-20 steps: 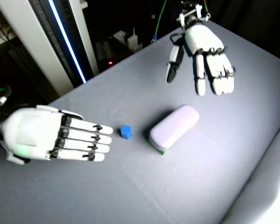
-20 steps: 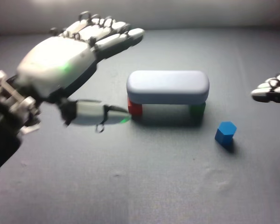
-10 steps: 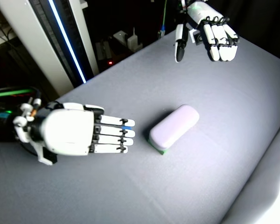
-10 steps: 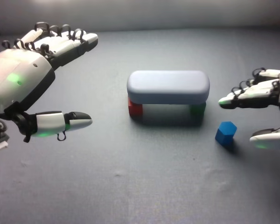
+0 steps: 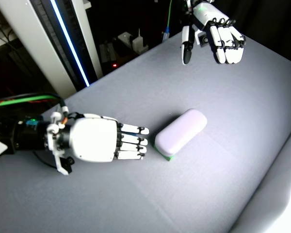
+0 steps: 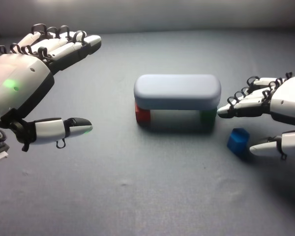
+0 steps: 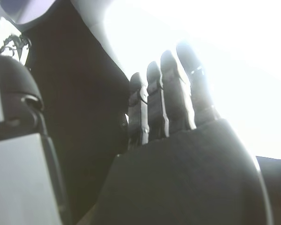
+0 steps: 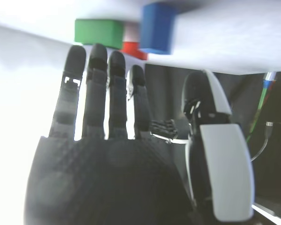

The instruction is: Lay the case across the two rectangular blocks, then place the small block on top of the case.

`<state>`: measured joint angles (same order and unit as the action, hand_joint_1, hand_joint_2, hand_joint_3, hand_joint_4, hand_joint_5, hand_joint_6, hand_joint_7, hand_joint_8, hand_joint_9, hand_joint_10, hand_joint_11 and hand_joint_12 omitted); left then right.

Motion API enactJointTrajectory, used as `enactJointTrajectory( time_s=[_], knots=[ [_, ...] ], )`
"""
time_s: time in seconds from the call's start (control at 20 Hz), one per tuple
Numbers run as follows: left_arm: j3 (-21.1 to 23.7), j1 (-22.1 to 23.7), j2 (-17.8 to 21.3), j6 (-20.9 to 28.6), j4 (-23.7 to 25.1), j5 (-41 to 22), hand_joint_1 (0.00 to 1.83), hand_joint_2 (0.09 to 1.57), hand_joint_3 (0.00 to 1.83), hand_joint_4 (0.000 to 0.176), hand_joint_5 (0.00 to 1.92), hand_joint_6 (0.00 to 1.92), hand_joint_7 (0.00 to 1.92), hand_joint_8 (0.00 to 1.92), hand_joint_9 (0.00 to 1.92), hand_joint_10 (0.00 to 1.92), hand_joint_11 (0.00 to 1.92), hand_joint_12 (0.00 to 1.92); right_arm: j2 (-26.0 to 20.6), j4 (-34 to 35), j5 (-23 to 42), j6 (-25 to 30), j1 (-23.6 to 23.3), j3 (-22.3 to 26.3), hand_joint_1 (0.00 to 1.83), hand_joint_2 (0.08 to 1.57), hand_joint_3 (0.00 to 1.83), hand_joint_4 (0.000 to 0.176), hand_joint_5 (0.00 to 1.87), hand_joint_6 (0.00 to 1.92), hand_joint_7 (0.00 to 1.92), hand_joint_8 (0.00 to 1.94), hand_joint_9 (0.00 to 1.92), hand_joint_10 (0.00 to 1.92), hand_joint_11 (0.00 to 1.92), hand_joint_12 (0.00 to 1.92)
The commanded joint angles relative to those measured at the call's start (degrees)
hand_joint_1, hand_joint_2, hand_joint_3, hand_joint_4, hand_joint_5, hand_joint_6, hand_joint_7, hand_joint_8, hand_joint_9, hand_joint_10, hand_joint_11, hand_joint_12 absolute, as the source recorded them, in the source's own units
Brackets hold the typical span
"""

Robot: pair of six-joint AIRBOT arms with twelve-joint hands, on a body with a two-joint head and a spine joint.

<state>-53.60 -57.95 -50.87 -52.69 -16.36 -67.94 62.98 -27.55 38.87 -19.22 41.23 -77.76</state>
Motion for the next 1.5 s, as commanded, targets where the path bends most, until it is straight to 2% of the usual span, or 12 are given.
enactJointTrajectory(
  time_s=[0.0,0.15,0.25,0.6,0.7,0.85,0.95,1.05,1.1,1.25,1.4,1.45],
  knots=[
    [-0.43,0.66,-0.33,0.16,0.70,-7.44,1.09,0.89,0.00,0.045,0.31,0.00,0.30,0.01,0.28,0.01,0.00,0.82,0.17,0.81,4.10,0.57,-1.13,-0.27,0.72,1.22,0.00,0.000,0.36,0.00,0.40,0.00,0.42,0.00,0.05,0.91],
    [-0.44,0.65,-0.32,0.39,0.71,-7.45,1.04,0.88,0.00,0.043,0.31,0.00,0.33,0.01,0.33,0.02,0.00,0.89,1.04,-1.45,2.07,0.64,-2.26,-0.85,0.78,1.22,0.00,0.000,0.42,0.00,0.47,0.00,0.52,0.02,0.12,1.05],
    [-0.43,0.65,-0.45,0.47,0.71,-7.58,1.03,0.88,0.00,0.023,0.32,0.00,0.29,0.00,0.32,0.01,0.00,0.89,1.55,-3.37,0.33,0.71,-3.06,-1.17,0.82,1.22,0.00,0.000,0.42,0.00,0.48,0.00,0.54,0.01,0.12,1.10],
    [-0.43,0.77,-0.53,0.87,0.80,-7.95,1.03,0.91,0.00,0.021,0.29,0.00,0.28,0.00,0.30,0.01,0.00,0.79,2.39,-5.24,-1.83,0.89,-3.99,-1.82,0.94,1.17,0.00,0.000,0.47,0.01,0.59,0.02,0.63,0.04,0.08,1.30],
    [-0.40,0.77,-0.58,0.98,0.80,-7.99,1.02,0.90,0.00,0.037,0.30,0.00,0.29,0.00,0.30,0.01,0.00,0.83,2.45,-5.34,-2.10,0.89,-3.99,-1.81,1.00,1.14,0.00,0.000,0.52,0.01,0.64,0.02,0.67,0.05,0.11,1.29],
    [-0.35,0.76,-0.71,1.11,0.80,-8.01,1.01,0.89,0.00,0.022,0.35,0.01,0.35,0.01,0.34,0.01,0.00,0.90,2.66,-5.47,-2.20,0.91,-3.99,-1.79,1.06,1.10,0.00,0.000,0.61,0.02,0.70,0.03,0.74,0.07,0.24,1.29],
    [-0.37,0.75,-0.93,1.15,0.80,-7.69,0.99,0.89,0.00,0.027,0.34,0.00,0.34,0.00,0.34,0.01,0.00,0.85,2.80,-5.78,-2.20,1.00,-3.99,-1.74,1.06,1.07,0.00,0.000,0.70,0.00,0.78,0.02,0.78,0.27,0.37,1.36],
    [-0.38,0.75,-1.04,1.19,0.80,-7.58,0.98,0.90,0.00,0.029,0.32,0.00,0.33,0.00,0.34,0.00,0.00,0.87,2.82,-5.84,-2.20,1.01,-3.99,-1.70,1.10,1.05,0.00,0.000,0.75,0.00,0.83,0.04,0.60,0.80,0.35,1.49],
    [-0.38,0.76,-1.06,1.25,0.80,-7.58,0.98,0.90,0.00,0.030,0.33,0.00,0.33,0.00,0.35,0.01,0.00,0.91,2.82,-5.84,-2.20,1.05,-3.99,-1.68,1.11,1.05,0.00,0.000,0.77,0.00,0.84,0.04,0.56,0.88,0.34,1.48],
    [-0.39,0.76,-1.13,1.32,0.80,-7.61,0.95,0.89,0.00,0.011,0.34,0.00,0.35,0.00,0.36,0.00,0.00,0.92,2.82,-5.97,-2.19,1.07,-3.99,-1.50,1.08,1.04,0.00,0.000,0.84,0.01,0.92,0.09,0.63,0.92,0.41,1.43],
    [-0.39,0.76,-1.22,1.33,0.79,-7.61,0.95,0.90,0.00,0.039,0.31,0.00,0.35,0.00,0.35,0.00,0.00,0.86,2.82,-6.23,-2.17,1.07,-3.99,-1.32,1.11,1.03,0.00,0.000,0.89,0.01,0.96,0.08,0.72,0.77,0.45,1.39],
    [-0.39,0.76,-1.26,1.34,0.78,-7.61,0.94,0.89,0.00,0.039,0.32,0.00,0.36,0.00,0.37,0.01,0.00,0.92,2.82,-6.27,-2.16,1.07,-3.99,-1.28,1.15,1.09,0.00,0.000,0.98,0.75,1.00,0.10,0.75,0.81,0.51,1.42]
  ],
)
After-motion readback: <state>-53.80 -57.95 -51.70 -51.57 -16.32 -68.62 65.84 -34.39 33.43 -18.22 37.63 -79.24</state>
